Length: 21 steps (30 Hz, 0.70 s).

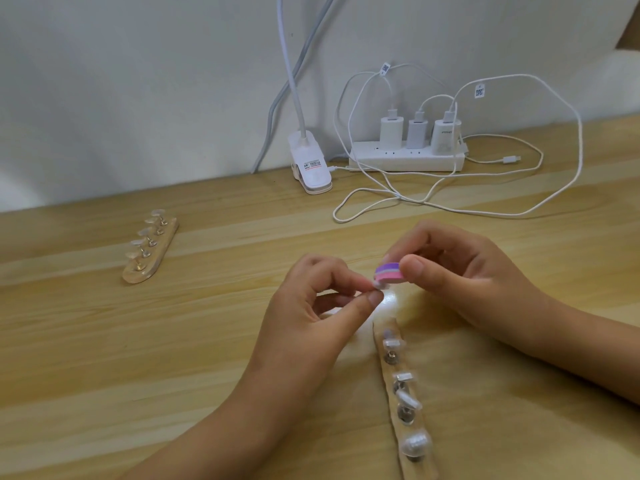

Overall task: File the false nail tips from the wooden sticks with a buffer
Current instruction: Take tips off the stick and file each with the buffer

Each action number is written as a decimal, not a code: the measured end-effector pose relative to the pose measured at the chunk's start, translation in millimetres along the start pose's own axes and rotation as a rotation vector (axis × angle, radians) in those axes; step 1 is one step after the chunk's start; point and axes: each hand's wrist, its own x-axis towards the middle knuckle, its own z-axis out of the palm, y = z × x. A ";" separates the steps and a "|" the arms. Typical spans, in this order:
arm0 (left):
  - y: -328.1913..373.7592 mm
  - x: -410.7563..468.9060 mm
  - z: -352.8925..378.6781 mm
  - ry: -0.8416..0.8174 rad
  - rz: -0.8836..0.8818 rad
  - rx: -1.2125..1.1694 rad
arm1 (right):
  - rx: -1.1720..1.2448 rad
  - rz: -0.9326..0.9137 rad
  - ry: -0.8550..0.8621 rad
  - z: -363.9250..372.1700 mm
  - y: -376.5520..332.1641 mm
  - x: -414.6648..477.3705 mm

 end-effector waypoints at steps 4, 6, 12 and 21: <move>-1.4 0.0 0.1 -0.010 0.013 0.067 | -0.013 -0.019 0.019 1.0 -2.5 -0.9; -1.2 0.0 -0.1 -0.014 0.001 0.079 | -0.045 -0.062 0.029 1.0 -3.5 -1.7; 1.0 0.4 -0.2 -0.013 -0.020 0.106 | -0.074 -0.066 0.018 1.4 -3.4 -1.7; 4.2 -2.0 -1.4 0.003 -0.033 0.215 | -0.062 -0.012 0.004 1.3 0.7 -0.5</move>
